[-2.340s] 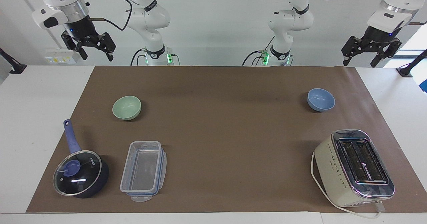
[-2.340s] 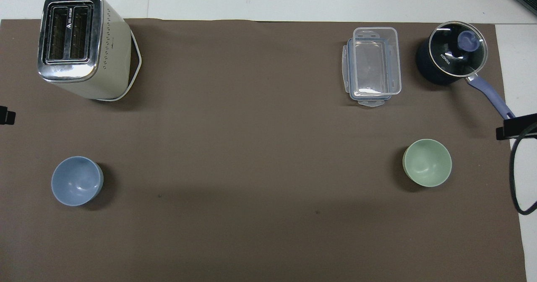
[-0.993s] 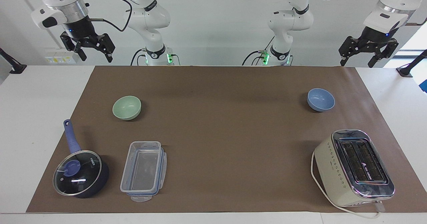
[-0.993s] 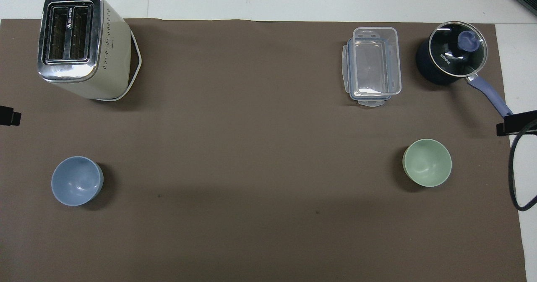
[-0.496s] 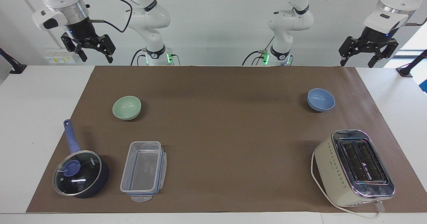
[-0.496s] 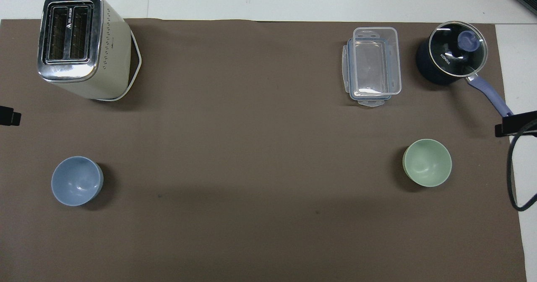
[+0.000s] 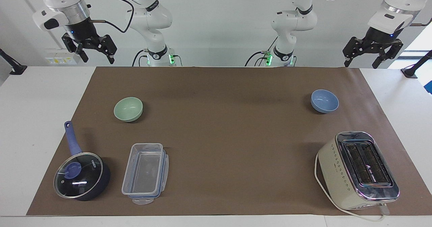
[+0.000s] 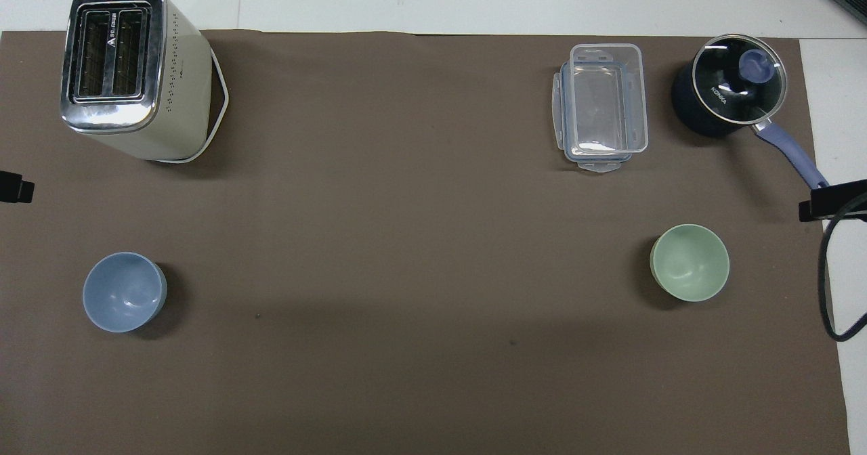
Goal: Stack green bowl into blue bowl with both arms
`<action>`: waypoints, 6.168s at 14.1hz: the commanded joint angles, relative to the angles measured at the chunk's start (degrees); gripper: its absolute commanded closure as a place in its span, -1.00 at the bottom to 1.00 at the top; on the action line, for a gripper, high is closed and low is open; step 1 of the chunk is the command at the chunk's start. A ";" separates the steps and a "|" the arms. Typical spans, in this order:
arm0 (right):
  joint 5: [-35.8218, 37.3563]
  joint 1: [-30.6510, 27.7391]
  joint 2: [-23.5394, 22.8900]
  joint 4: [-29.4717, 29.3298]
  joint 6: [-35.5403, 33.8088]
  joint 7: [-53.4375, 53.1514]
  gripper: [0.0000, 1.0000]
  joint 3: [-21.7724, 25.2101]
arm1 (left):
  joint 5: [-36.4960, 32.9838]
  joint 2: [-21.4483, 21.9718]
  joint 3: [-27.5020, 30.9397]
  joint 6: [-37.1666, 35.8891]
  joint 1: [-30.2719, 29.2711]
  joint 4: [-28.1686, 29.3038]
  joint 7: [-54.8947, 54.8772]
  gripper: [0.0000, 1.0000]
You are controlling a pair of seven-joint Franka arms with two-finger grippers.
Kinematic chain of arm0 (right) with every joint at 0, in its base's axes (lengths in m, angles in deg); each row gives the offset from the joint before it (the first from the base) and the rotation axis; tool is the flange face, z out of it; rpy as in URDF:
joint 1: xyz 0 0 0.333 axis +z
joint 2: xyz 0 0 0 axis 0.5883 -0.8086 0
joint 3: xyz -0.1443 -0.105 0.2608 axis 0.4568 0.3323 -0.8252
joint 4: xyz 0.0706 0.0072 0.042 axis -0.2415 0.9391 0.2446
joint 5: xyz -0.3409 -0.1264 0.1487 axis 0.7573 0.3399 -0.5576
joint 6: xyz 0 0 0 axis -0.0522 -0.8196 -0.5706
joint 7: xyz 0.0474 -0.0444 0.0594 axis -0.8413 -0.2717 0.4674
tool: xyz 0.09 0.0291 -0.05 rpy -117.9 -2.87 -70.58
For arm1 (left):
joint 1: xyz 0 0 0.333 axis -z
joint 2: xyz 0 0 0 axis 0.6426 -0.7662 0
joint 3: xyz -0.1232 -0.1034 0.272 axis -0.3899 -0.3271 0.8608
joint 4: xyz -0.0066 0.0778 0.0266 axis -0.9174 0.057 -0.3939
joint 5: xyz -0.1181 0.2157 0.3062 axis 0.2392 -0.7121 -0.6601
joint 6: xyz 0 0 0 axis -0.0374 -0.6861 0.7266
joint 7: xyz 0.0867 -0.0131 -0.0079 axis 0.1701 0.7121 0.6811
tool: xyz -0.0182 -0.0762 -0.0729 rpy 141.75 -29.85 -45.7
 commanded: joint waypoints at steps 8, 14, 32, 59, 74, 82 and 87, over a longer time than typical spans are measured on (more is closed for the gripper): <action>0.83 -0.45 1.66 2.09 1.30 0.38 -1.00 -0.27 | -0.92 1.55 0.40 0.23 0.68 1.79 -0.29 -1.00; 0.83 -0.45 1.66 2.18 1.30 0.38 -1.00 -0.27 | -0.92 1.64 0.40 0.14 0.68 2.14 -0.29 -1.00; 0.83 -0.45 2.01 2.62 1.39 0.38 -1.00 -0.27 | 2.95 9.11 1.19 17.62 -12.23 33.75 -15.40 -1.00; 0.66 -1.41 1.92 9.82 8.85 4.42 -1.00 0.17 | 5.59 0.59 1.45 43.03 -17.16 51.71 -21.03 1.00; -0.48 -4.75 -2.91 28.96 32.73 11.70 -1.00 0.26 | 5.59 5.85 1.02 34.69 -16.11 48.28 -20.59 1.00; -4.70 -8.62 -6.60 38.47 45.59 17.60 -1.00 0.26 | 5.59 11.31 -0.92 27.30 3.02 46.96 4.06 1.00; -4.97 -9.76 -9.15 39.71 48.75 17.78 -1.00 0.17 | 5.67 8.51 -1.10 35.37 21.22 45.83 27.45 1.00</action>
